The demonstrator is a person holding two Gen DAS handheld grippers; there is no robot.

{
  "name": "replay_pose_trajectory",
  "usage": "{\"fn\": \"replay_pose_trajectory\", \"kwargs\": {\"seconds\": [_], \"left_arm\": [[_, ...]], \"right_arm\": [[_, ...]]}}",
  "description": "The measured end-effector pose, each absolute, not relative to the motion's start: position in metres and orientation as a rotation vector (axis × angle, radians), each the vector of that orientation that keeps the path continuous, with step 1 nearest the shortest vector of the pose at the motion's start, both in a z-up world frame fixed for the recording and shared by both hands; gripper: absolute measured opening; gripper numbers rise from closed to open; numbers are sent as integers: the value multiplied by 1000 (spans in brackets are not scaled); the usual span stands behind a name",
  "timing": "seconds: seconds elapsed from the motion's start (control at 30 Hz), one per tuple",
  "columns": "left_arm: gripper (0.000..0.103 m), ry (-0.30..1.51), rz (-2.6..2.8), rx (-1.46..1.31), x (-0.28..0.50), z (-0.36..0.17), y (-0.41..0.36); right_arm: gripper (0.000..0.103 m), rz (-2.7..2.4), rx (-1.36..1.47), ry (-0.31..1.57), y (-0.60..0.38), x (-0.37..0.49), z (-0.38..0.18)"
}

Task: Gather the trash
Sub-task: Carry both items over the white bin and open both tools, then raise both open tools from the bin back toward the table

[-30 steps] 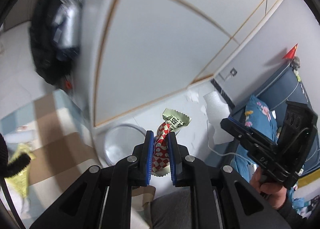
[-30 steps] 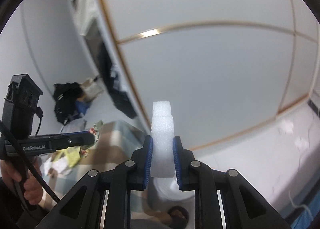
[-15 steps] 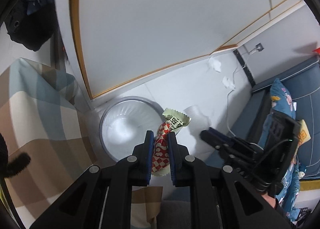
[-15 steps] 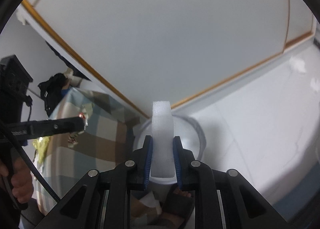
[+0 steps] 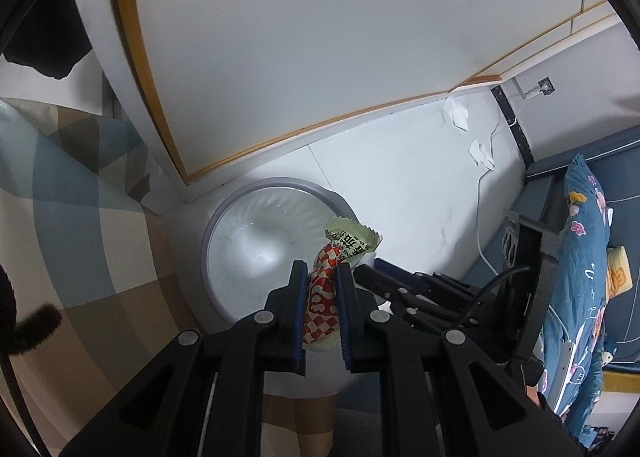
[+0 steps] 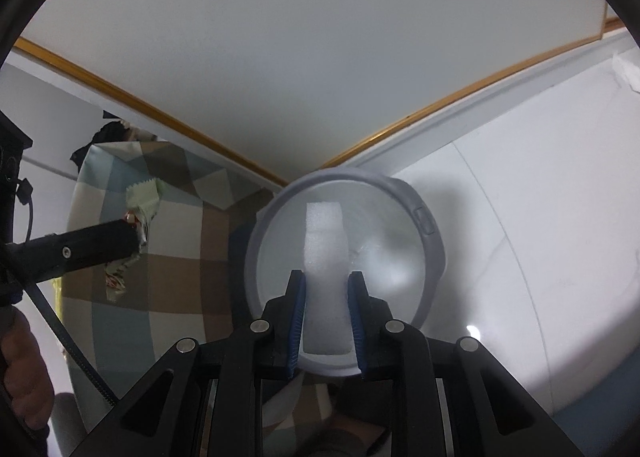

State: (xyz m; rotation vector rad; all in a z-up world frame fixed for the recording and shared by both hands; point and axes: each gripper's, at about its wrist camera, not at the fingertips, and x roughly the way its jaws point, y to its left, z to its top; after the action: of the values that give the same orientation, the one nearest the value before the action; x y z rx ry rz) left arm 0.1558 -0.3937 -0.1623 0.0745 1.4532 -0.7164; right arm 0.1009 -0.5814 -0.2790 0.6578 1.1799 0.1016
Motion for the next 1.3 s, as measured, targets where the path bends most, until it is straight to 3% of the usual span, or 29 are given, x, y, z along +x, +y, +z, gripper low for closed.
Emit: {"fn": "replay_pose_trajectory", "kwargs": {"seconds": [0.1,0.23,0.77,1.2,1.3], "left_arm": [[10,1462,-724,75,156,-167,-400],[10,1472,-725,82,157,-172,-404],[12,1556,-688,108,160,-192,-412],[58,1464,-692,126,148,-174,-403],[60,1416,-690,122,145,-166,-398]], "right_arm": [[27,109,666,1177,-582,102,-281],[52,82,679,1165,-588,97,-281],[56,-12,782,1062,-624,62,-260],[65,-25,792,1048,-620,57,-247],[69,-26,777,1046,-617,56,-241]]}}
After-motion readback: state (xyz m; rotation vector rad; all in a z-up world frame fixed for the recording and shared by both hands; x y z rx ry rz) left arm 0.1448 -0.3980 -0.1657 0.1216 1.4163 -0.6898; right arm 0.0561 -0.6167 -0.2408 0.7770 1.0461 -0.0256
